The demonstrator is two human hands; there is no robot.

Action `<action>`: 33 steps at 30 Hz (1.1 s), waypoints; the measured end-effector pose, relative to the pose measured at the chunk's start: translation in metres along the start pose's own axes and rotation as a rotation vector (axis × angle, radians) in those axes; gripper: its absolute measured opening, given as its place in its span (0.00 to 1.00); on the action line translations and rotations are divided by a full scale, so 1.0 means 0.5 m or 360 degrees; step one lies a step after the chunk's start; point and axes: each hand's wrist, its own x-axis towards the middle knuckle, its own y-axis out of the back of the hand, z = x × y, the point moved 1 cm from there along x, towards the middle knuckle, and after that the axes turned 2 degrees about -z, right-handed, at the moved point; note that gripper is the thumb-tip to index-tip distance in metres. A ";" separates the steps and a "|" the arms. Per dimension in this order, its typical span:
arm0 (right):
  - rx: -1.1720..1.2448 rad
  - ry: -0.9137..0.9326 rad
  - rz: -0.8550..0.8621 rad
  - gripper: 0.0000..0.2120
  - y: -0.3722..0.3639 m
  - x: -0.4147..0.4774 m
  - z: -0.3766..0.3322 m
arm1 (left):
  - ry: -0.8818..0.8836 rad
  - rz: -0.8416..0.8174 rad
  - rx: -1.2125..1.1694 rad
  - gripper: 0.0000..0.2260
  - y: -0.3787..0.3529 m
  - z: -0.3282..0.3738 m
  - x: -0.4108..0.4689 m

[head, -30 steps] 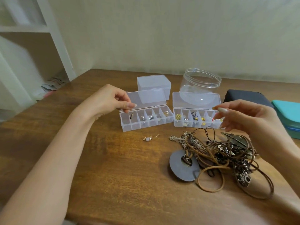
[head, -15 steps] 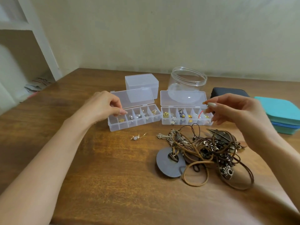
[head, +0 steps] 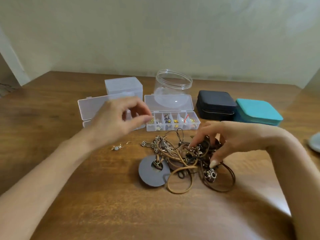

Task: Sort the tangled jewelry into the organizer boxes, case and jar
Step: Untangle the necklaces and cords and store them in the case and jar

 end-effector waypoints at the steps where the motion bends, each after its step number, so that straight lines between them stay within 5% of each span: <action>1: -0.0034 -0.0012 -0.0009 0.19 -0.006 0.005 -0.004 | -0.0110 -0.0212 -0.0002 0.08 -0.027 0.019 -0.002; 5: -0.0027 -0.0013 0.0165 0.10 -0.013 0.017 -0.013 | -0.0358 -0.0785 0.0525 0.21 -0.109 0.023 -0.011; 14: 0.0660 0.0264 0.0697 0.02 0.014 0.004 -0.003 | -0.0002 -0.0755 0.0180 0.08 -0.071 -0.014 -0.009; 21: 0.1352 0.0377 0.0874 0.03 0.014 0.015 -0.005 | 0.0269 -0.0537 -0.0611 0.10 -0.059 0.000 -0.001; 26: 0.1731 0.0374 0.0728 0.04 0.004 0.022 -0.016 | 0.0445 -0.0533 -0.0976 0.10 -0.064 -0.001 0.000; 33: 0.1648 0.0071 0.0626 0.05 -0.004 0.037 0.001 | 0.0915 -0.0552 -0.1557 0.19 -0.078 0.006 -0.004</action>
